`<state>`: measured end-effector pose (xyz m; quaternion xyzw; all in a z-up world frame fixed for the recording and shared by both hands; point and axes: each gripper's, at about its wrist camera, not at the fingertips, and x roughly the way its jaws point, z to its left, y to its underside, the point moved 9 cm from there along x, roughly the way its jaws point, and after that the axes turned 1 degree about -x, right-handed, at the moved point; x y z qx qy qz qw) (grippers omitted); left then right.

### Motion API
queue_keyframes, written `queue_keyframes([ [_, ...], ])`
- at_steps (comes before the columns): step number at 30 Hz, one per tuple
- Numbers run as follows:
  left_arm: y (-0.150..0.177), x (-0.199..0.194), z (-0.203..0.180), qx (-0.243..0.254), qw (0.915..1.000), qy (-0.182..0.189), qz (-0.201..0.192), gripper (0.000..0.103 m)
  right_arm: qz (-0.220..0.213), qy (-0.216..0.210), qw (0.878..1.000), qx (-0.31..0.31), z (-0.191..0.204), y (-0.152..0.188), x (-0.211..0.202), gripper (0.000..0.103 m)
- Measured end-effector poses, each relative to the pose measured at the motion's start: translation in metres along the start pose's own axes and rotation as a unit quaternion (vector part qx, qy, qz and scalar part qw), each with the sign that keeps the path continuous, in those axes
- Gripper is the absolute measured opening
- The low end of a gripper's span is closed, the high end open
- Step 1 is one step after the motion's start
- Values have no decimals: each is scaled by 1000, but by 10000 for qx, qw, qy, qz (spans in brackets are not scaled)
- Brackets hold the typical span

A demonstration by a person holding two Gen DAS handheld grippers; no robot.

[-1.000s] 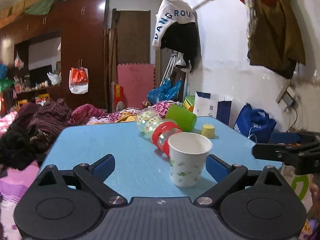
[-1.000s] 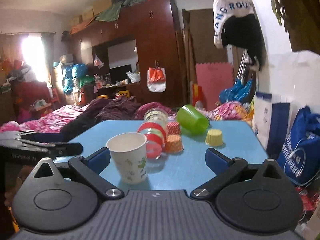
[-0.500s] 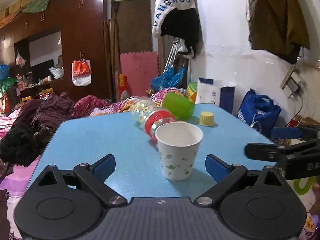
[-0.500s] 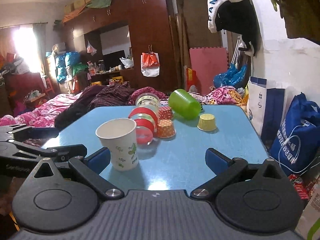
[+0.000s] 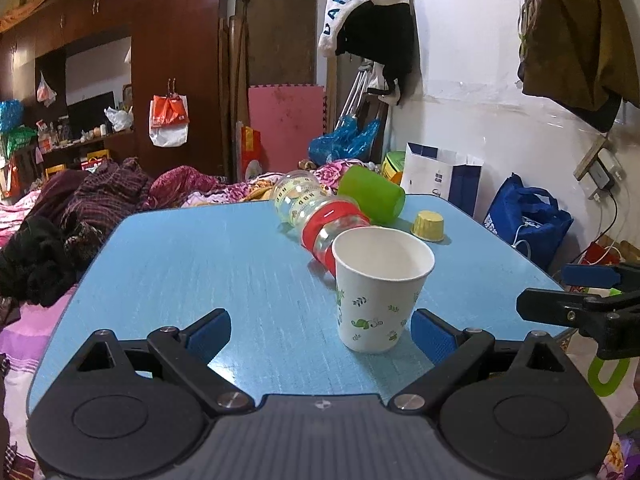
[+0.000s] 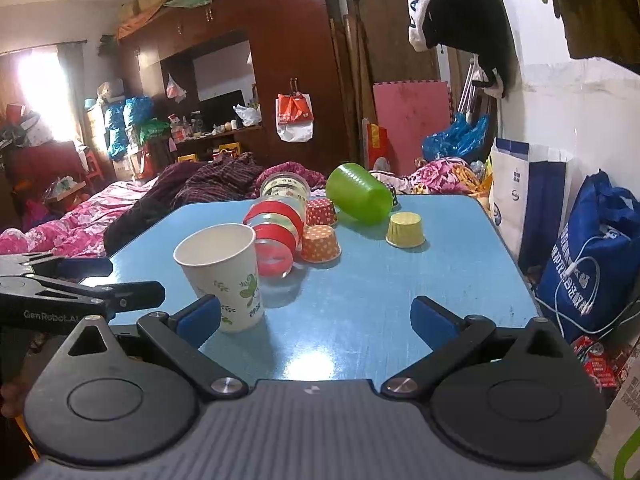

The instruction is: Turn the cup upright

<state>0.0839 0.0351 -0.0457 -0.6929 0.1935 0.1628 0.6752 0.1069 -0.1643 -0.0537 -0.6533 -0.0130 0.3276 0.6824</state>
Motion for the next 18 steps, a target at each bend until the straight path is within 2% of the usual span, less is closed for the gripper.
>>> queue_keyframes([
  [18,5,4,-9,105,9999,18,38,98,-183,-184,9997,27,-3,-4,-10,102],
])
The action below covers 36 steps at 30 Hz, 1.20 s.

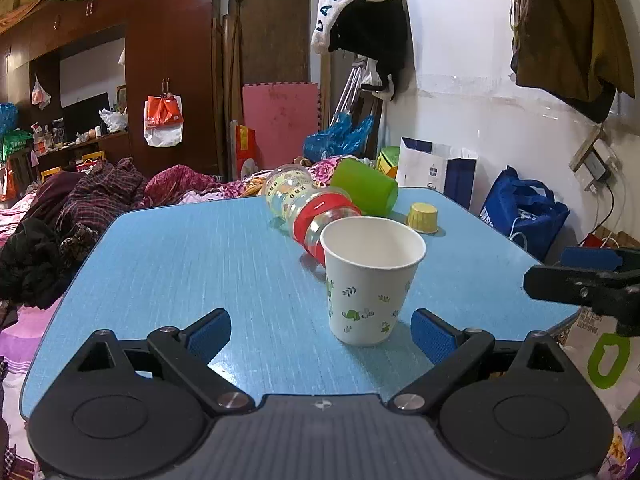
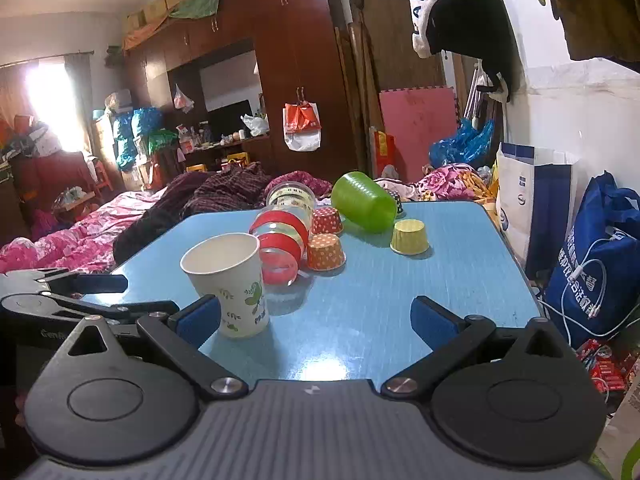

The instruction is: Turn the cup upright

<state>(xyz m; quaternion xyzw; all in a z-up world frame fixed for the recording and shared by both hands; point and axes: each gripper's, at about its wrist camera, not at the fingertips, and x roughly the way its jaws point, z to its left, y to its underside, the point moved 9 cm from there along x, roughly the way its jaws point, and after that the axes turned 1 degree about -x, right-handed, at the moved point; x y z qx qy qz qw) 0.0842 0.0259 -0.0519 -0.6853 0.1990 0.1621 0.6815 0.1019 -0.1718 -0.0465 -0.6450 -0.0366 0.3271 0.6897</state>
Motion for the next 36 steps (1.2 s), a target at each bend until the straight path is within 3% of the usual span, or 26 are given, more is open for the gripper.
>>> queue_keyframes([
  [36,4,3,6,-58,10000,-25,19,98,37,-153,9999,-53,2,0,2,102],
])
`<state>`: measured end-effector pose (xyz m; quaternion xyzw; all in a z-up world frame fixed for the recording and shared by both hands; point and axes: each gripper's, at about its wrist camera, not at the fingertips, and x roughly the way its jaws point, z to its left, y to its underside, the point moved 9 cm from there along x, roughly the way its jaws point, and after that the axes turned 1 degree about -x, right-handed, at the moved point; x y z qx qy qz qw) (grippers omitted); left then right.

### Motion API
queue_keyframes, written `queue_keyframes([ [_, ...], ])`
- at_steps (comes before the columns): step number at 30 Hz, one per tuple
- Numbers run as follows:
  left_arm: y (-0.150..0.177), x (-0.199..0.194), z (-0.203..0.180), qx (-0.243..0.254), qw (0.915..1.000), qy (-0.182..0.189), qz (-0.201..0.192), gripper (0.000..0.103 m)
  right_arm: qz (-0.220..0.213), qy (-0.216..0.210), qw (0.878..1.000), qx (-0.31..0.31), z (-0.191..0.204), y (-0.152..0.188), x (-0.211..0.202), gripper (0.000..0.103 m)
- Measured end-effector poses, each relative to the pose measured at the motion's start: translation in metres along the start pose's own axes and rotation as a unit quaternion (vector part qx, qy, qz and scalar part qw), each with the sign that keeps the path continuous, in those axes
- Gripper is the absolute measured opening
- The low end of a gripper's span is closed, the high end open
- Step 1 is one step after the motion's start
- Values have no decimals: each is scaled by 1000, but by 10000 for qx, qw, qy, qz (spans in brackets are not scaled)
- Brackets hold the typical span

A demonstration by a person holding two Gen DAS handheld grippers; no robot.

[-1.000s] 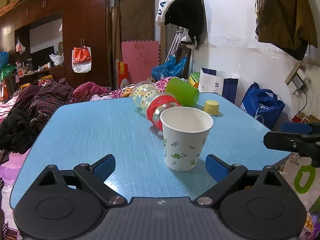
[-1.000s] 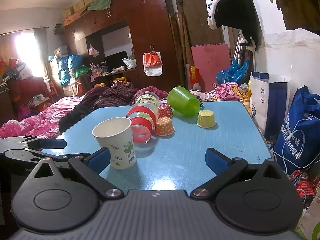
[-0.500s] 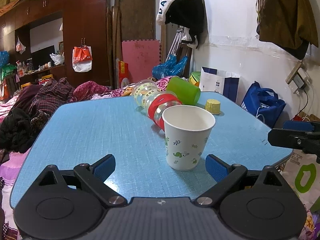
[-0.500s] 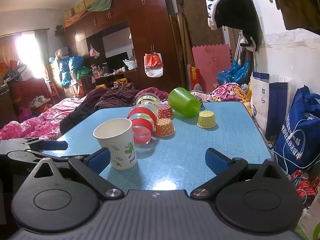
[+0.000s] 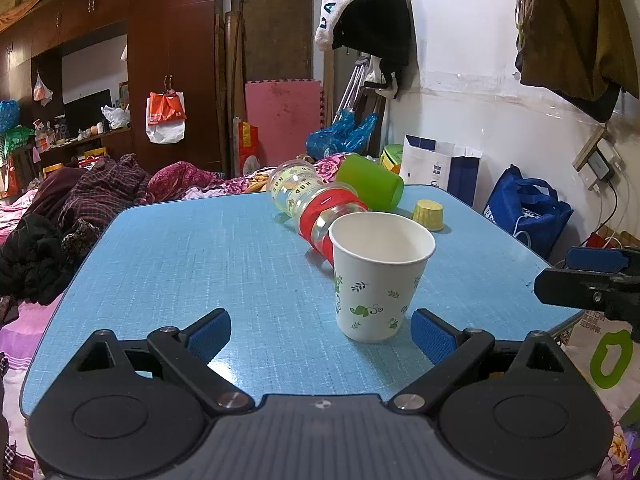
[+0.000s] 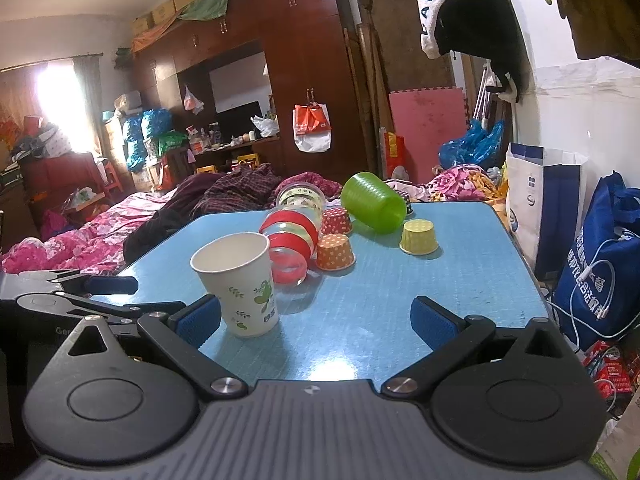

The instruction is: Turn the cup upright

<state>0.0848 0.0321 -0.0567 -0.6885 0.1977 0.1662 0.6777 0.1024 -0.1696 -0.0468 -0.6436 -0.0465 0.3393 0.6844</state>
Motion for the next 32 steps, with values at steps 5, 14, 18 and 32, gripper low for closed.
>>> queue_keyframes([
  [5,0,-1,-1,3,10000,22,-14,98,4,-7,10000,-79,2,0,1,102],
  [14,-1,-1,-2,34,10000,0,-15,98,8,-6,10000,-92,2,1,0,102],
  [18,-1,-1,-3,57,10000,-4,-14,98,7,-12,10000,-87,2,1,0,102],
  [32,-1,-2,-5,152,9999,10,-45,98,9,-11,10000,-94,1,2,-1,102],
])
